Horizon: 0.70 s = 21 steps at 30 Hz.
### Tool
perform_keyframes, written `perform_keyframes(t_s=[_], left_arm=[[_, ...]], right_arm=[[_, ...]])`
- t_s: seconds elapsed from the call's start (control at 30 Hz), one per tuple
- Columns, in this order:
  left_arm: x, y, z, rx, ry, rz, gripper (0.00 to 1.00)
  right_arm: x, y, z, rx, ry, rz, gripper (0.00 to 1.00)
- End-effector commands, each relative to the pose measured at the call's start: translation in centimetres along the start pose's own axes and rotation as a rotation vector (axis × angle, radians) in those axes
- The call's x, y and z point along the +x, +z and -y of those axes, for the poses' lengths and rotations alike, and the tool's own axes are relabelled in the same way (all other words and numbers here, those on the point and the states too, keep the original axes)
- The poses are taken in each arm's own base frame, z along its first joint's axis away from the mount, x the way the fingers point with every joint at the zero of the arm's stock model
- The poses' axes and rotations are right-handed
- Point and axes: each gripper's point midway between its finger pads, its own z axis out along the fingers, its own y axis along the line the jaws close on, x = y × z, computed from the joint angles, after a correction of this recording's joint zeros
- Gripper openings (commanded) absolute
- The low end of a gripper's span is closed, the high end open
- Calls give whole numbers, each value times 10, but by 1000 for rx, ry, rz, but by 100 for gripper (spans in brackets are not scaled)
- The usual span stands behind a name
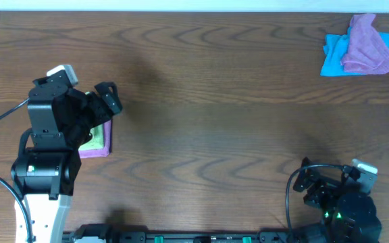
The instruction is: Fold the cloth
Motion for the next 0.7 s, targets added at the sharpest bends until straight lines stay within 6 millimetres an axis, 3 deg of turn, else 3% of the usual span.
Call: perform_keyframes(t_s=[0.0,0.17,0.4,0.67], left_arm=[[-18,-7,1,-25,124,69,95],[-19,-7,3,-17,270,76,95],[-8,-28,-1,6,382,166,95],[39,-37,-29,11,432,239,95]], right_arm=[[0,1,5,22,24,7,99],[0,1,5,22,24,7,99],[0,1,5,22,24,7,99],[0,1,5,22,24,7,99]])
